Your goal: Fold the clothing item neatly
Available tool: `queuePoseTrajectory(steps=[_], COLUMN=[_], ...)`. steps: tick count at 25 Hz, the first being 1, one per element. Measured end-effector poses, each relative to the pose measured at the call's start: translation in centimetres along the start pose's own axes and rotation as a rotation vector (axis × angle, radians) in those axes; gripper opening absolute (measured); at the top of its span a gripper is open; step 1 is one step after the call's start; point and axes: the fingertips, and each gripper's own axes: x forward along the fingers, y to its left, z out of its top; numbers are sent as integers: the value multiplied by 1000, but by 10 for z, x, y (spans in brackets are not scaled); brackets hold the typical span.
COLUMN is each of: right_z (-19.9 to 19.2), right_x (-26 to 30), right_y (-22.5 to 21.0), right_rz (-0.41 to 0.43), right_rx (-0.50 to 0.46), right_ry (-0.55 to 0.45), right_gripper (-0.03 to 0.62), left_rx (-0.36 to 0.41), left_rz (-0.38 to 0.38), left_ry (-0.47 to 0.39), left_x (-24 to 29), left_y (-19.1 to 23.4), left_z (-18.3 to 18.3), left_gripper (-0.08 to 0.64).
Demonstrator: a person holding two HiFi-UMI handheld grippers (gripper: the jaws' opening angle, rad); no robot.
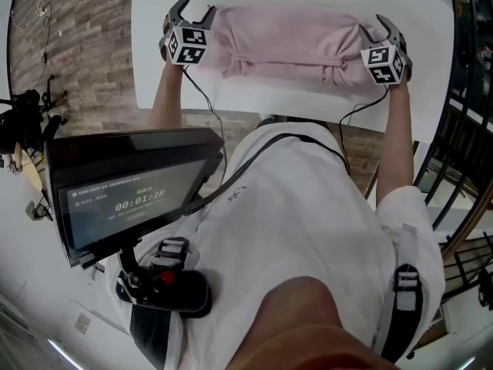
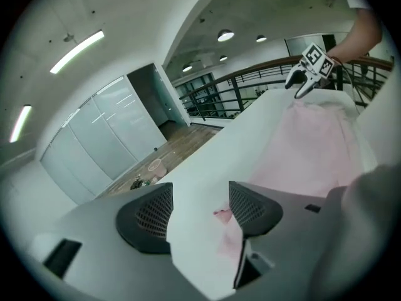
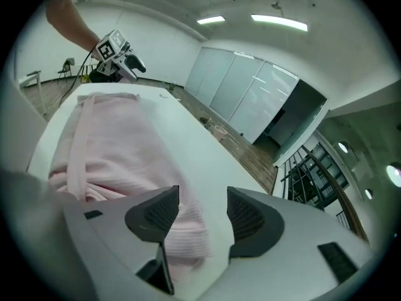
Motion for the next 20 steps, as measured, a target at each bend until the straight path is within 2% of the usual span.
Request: queuePoseTrajectory(steps=[2,3,4,5,7,8,9,11,14,18,20], right_z=[1,0,-2,-4,-16,-24,-33,-49,-64,-62,-67], right_x=[-11,-16,-20,-22,-22,-19,-14,-5,9,12,4], right_y=[12,18,25,33,48,53,57,64,69,60,51], right_rz=[36,51,64,82,125,136,138,133,110,89,88], right_rx=[63,104,146,182,237,261,285,325,323,350,368], right_ry=[-30,-40,-45,-42,-17,-2,16,61,107,78,66], right_gripper=[235,149,15,3,3,3,3,3,3,2,3], left_rx=[-52,-77,-94,-109,-143,-160,-176,-218,-243,-212,-243], left_rz=[-67,-127,-192,-261,-387,-423,-434,-399,-348,-352,-360], left_ry=[-12,-9,-1,14,66,96,125,174,200,169,168], left_x=[-14,-22,-31,-39,-44,-40,-33,-18,2,11,5], left_y=[-10,-21,-35,-52,-93,-111,-125,-137,-139,-131,-129], left_z=[3,4,5,3,-8,-16,-25,-44,-62,-53,-43], left_gripper=[266,213,122,23,3,3,3,3,3,3,3])
